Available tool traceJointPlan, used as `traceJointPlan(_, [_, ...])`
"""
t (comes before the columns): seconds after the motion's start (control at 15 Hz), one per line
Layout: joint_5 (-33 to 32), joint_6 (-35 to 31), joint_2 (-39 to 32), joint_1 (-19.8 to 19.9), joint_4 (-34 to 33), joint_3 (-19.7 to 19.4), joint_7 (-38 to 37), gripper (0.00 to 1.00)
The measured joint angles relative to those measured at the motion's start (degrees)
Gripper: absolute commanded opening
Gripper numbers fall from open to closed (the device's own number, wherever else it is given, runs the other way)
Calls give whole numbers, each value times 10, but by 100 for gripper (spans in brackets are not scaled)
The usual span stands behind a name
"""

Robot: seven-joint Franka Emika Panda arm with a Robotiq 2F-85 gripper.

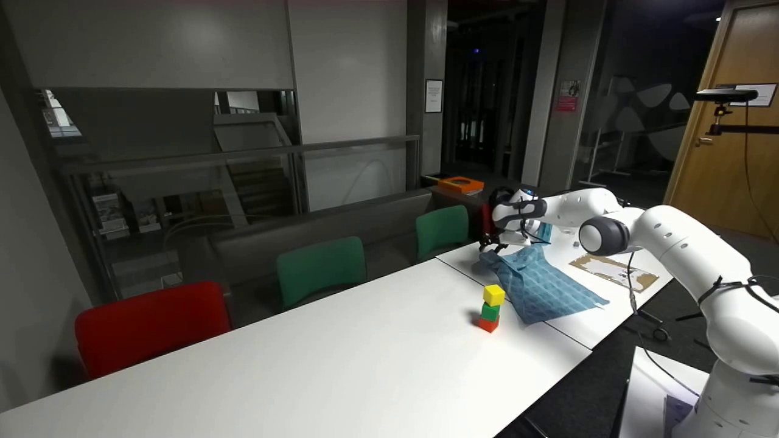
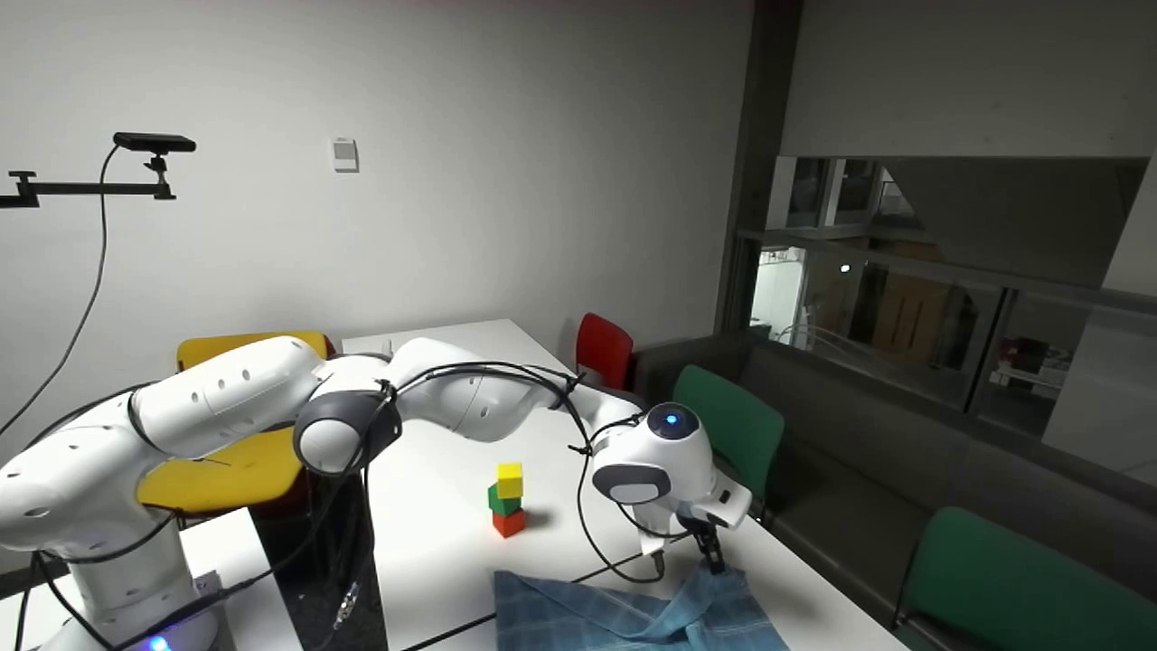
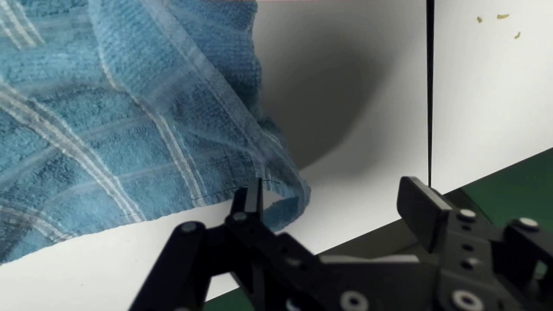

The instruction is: Unfold the cloth

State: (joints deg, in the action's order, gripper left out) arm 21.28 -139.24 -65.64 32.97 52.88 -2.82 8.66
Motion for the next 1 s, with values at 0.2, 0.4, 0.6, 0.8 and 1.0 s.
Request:
traceJointPlan(0.2, [2,0,1,3,0,6,0,30])
traceJointPlan(0.4, [3,0,2,3,-1,9,0,7])
traceJointPlan(0.6, [3,0,2,4,-3,12,1,0])
traceJointPlan(0.8, [3,0,4,5,-3,14,1,0])
traceJointPlan(1.0, [2,0,8,3,-7,15,1,0])
